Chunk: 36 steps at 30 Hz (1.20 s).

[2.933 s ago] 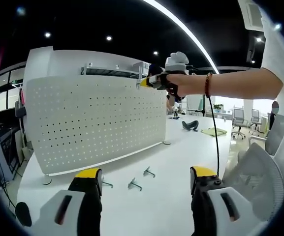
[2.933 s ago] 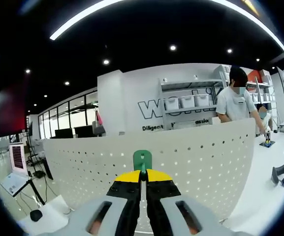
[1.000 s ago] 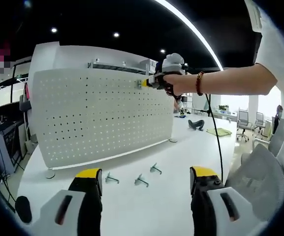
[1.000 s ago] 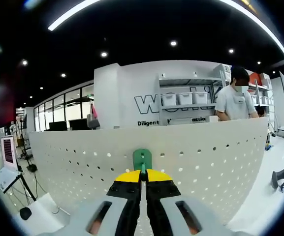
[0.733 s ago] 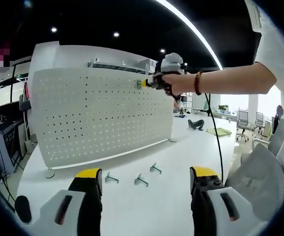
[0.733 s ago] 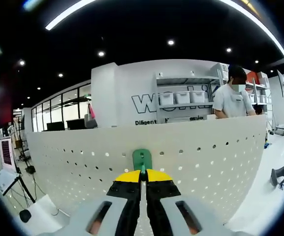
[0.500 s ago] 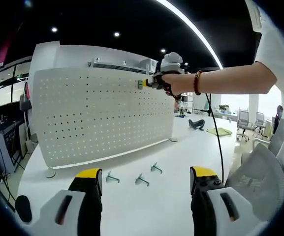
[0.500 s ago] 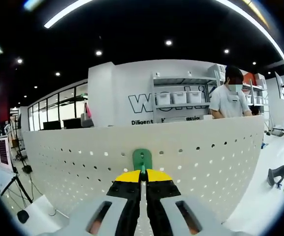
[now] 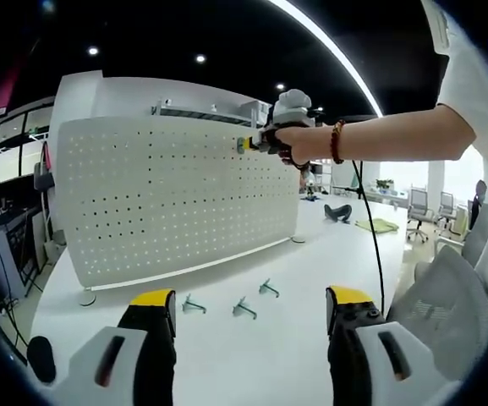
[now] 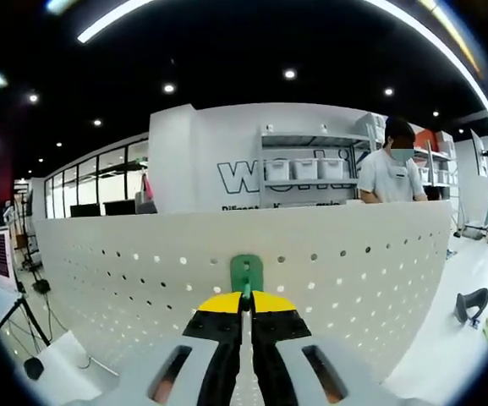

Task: Insert the hook assembly into the mounting plate slot until the hook locks in place.

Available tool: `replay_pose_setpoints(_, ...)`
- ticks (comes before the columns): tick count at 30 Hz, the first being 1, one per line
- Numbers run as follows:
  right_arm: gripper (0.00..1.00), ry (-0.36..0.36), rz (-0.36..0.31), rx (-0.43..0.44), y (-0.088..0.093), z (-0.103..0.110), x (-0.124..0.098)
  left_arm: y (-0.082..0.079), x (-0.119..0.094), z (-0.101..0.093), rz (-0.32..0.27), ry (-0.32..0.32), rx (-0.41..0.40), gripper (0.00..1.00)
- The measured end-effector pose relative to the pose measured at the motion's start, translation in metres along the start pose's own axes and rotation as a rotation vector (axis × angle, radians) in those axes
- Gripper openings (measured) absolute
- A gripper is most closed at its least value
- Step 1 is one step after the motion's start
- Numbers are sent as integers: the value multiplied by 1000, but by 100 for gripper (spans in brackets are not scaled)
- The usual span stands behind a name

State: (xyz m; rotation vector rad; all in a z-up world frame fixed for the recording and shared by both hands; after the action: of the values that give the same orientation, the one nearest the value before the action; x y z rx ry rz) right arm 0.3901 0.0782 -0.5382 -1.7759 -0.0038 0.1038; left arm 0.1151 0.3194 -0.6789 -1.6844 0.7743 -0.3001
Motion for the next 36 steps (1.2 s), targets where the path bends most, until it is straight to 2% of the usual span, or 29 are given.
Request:
replay_pose_setpoints(2, 2, -6, 14, 13, 2, 0, 0, -1, 0, 0, -9, 1, -6, 74)
replay_pose_setpoints(6, 7, -28, 11, -29, 2, 7, 1, -1, 1, -1, -3, 1, 0, 74)
replay_pose_setpoints(14, 3, 17, -7, -35, -2, -4, 0, -1, -1, 0, -5, -2, -5, 74)
replay_pose_setpoints(22, 2, 6, -10, -38, -2, -3, 1, 0, 0, -3, -2, 5, -2, 74)
replay_pose_setpoints(25, 2, 0, -5, -64, -2, -2, 0, 0, 1, -3, 0, 7, 0, 74)
replay_pose_setpoints(28, 2, 0, 1, -63, -1, -1, -1, -1, 1, -3, 0, 7, 2, 74)
replay_pose_setpoints(31, 6, -22, 1, -20, 0, 3, 0, -2, 1, -4, -11, 15, -8, 75)
replay_pose_setpoints(36, 9, -36, -12, -30, -2, 4, -4, -1, 1, -5, 1, 17, 4, 74)
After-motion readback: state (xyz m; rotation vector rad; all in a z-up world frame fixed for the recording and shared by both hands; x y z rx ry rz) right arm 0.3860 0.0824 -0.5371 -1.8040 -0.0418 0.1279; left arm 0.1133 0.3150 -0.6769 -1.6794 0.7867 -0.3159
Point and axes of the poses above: the point that each gripper's makers call its tool centre point, and the gripper's own axes: x roughly forward along the fingers, z roughly to its left, y roughly out of its underside, the point moved 2 cm from there along -x, roughly backward along the fingers, and after that the axes turned 13 degrees about -x, right-handed, at the moved point
